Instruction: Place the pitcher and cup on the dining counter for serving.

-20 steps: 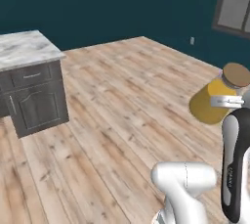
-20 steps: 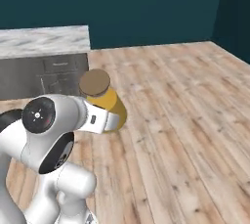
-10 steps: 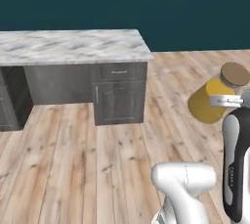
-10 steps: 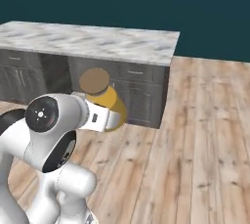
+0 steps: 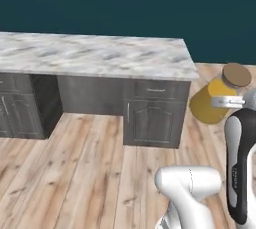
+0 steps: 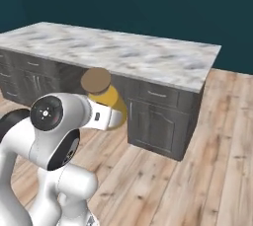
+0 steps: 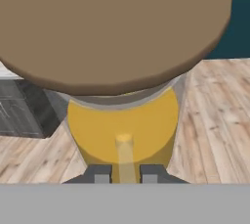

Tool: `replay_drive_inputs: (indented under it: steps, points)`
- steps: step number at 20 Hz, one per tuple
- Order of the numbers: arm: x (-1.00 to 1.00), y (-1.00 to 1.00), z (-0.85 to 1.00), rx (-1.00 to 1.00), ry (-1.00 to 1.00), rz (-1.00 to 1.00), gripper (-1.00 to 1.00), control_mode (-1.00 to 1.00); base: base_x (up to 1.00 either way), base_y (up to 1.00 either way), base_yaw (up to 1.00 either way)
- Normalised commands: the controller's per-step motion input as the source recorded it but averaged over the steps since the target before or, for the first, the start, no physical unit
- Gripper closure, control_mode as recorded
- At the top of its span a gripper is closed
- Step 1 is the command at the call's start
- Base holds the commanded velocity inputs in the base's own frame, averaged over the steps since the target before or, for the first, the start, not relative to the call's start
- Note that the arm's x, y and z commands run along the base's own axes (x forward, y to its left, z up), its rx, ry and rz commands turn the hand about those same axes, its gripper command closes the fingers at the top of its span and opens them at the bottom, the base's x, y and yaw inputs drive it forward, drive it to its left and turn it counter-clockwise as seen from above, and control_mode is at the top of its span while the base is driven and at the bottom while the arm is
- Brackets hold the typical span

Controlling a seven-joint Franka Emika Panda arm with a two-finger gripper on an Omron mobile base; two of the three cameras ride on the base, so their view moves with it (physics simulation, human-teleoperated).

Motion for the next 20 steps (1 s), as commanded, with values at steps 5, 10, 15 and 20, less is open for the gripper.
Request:
replay_drive_inputs:
  steps: [5, 10, 15, 20]
  points:
    - [0.00, 0.00, 0.00, 0.00, 0.00, 0.00, 1.00, 1.00, 1.00, -0.28, 0.00]
    - [0.00, 0.00, 0.00, 0.00, 0.00, 0.00, 1.00, 1.00, 1.00, -0.31, 0.00]
    - [0.00, 0.00, 0.00, 0.00, 0.00, 0.00, 1.00, 1.00, 1.00, -0.42, 0.01]
    - [0.00, 0.00, 0.00, 0.00, 0.00, 0.00, 1.00, 1.00, 1.00, -0.35, 0.09]
